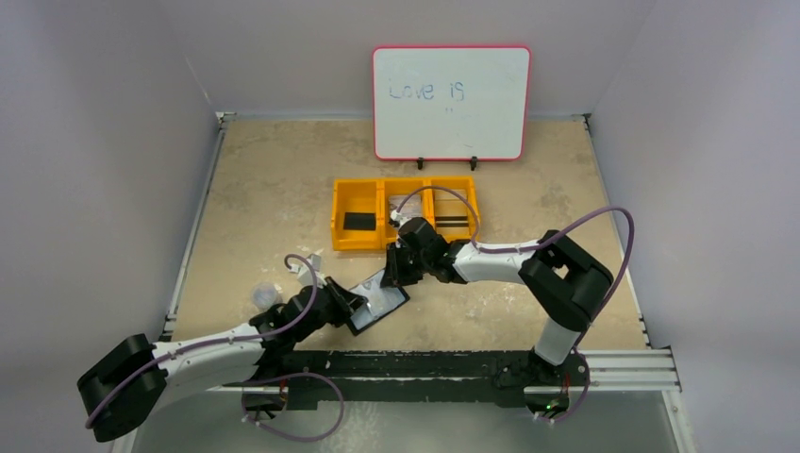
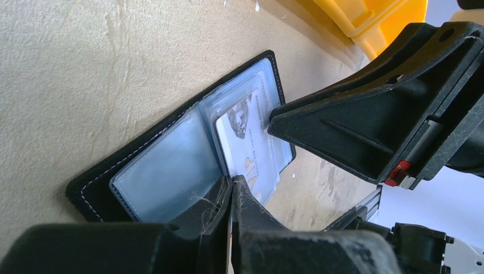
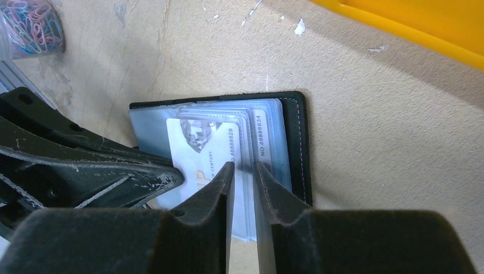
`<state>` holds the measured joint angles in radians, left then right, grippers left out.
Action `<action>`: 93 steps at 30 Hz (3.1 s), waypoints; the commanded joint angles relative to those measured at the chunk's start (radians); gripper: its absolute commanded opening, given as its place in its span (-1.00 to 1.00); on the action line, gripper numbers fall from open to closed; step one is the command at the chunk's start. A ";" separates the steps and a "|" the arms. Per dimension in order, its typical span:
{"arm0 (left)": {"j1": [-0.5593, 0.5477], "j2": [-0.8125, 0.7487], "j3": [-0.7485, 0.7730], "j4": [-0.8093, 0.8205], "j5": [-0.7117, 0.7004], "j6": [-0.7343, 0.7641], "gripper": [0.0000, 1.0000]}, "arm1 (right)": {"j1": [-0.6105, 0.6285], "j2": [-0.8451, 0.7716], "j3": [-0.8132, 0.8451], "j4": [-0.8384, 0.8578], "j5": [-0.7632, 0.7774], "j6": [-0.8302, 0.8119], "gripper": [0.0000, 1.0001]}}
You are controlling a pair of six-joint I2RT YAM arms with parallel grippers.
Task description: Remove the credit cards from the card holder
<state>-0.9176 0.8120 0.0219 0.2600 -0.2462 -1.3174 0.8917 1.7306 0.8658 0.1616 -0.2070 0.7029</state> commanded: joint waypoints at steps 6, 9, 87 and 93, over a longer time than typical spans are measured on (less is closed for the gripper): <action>-0.003 -0.072 0.025 -0.191 -0.027 0.029 -1.00 | 0.005 0.030 0.012 -0.100 0.060 -0.022 -0.64; -0.003 -0.137 -0.009 -0.284 -0.020 0.021 -1.00 | 0.006 0.027 -0.012 -0.108 0.038 -0.020 -0.68; -0.002 -0.160 0.048 -0.199 -0.005 0.064 -0.76 | 0.065 0.122 0.090 -0.098 0.046 -0.080 -0.66; -0.003 -0.105 -0.031 0.038 0.028 -0.002 -0.69 | 0.064 0.142 0.083 -0.095 0.024 -0.084 -0.67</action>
<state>-0.9184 0.6918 0.0395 0.0429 -0.2535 -1.2762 0.9508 1.8095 0.9630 0.1364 -0.2089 0.6571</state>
